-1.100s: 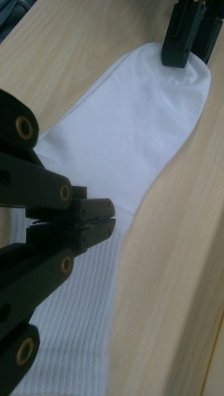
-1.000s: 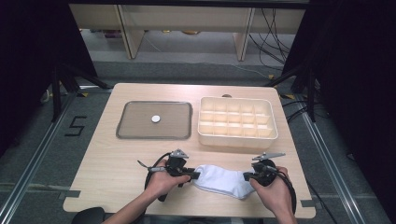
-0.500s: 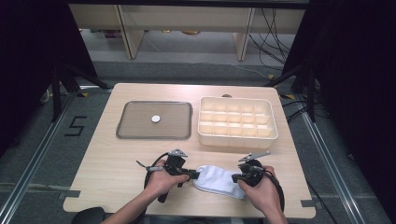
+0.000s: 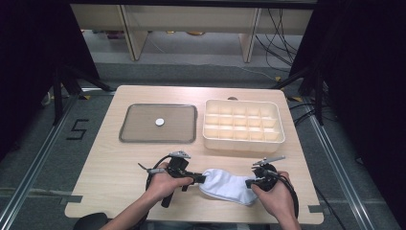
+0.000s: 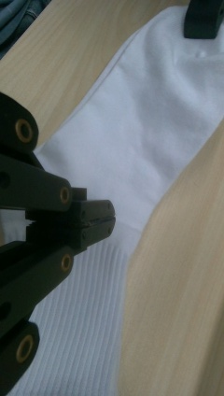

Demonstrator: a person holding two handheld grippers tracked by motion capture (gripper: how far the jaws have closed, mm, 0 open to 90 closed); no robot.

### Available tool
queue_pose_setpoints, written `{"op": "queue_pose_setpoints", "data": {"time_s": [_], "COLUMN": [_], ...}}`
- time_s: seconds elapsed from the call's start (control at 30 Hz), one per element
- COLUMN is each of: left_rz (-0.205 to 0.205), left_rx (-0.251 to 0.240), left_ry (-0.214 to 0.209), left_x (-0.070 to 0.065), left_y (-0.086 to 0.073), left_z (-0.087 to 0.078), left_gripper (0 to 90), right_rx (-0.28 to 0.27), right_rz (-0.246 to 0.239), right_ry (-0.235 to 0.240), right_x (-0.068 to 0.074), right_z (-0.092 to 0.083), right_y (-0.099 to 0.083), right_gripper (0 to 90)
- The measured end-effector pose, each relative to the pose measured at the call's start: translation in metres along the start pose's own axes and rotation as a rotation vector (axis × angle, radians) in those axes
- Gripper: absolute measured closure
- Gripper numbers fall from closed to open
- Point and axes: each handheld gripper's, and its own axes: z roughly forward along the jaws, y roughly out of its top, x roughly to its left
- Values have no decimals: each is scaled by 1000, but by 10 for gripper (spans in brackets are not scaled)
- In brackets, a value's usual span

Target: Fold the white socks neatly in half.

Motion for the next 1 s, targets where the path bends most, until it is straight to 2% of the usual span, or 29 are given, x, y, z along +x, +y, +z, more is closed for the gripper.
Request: {"op": "queue_pose_setpoints", "data": {"time_s": [0.03,0.07,0.1,0.2,0.33,0.4,0.47,0.57,0.6,0.83,0.87,1.0], "left_rz": [-6,-9,-11,-16,-18,-18,-16,-25,-27,-23,-23,-27], "left_rx": [-19,-25,-19,-29,-30,-35,-31,-34,-36,-56,-53,-67], "left_ry": [-32,-34,-46,-33,-53,-47,-71,-77,-79,-82,-97,-91], "left_x": [1,1,1,1,1,0,1,0,-1,-4,-4,-6], "left_y": [0,0,1,2,4,4,5,6,7,11,12,14], "left_z": [1,1,0,-2,-5,-5,-6,-7,-8,-11,-12,-14], "left_gripper": [831,831,831,831,831,831,831,831,831,831,832,832], "right_rx": [4,-5,9,17,32,35,28,35,39,32,32,29], "right_rz": [-1,-18,-11,-15,8,12,-2,4,22,11,18,19], "right_ry": [4,-3,7,11,19,21,23,23,30,28,26,31], "right_x": [1,1,2,3,3,3,2,1,2,2,3,4], "right_z": [0,3,5,12,17,18,20,21,21,23,23,24], "right_y": [0,-1,0,0,-1,-1,-2,-2,-1,-1,0,0], "right_gripper": [900,900,900,900,900,900,900,900,900,900,900,900]}}
